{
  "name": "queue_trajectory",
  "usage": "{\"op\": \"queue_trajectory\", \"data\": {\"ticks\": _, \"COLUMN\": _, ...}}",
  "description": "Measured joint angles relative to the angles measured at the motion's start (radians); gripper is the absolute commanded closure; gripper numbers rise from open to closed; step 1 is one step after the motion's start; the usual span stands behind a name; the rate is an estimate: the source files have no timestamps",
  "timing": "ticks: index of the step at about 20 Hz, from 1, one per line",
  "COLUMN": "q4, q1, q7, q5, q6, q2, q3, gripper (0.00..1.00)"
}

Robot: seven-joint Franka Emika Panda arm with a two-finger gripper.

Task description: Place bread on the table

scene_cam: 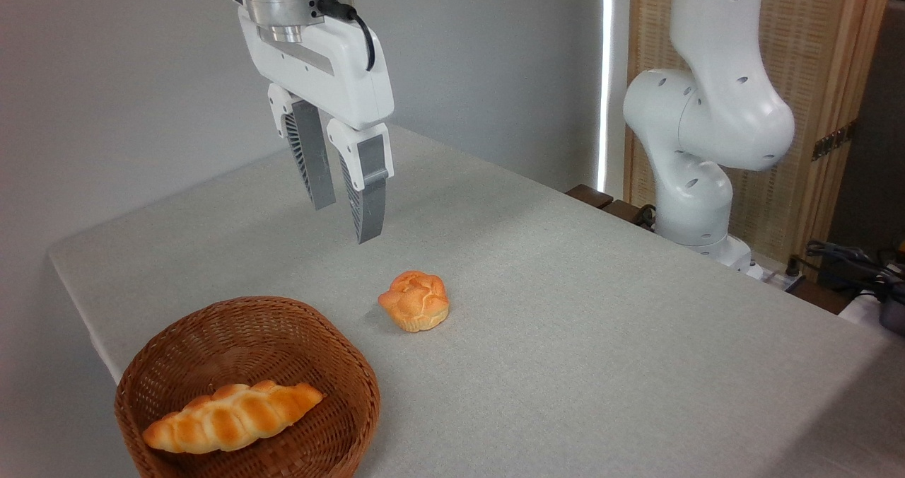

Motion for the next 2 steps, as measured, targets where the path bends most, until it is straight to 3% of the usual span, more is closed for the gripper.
{"op": "queue_trajectory", "data": {"ticks": 2, "q4": 0.000, "q1": 0.000, "q7": 0.000, "q5": 0.000, "q6": 0.000, "q2": 0.000, "q3": 0.000, "gripper": 0.00}}
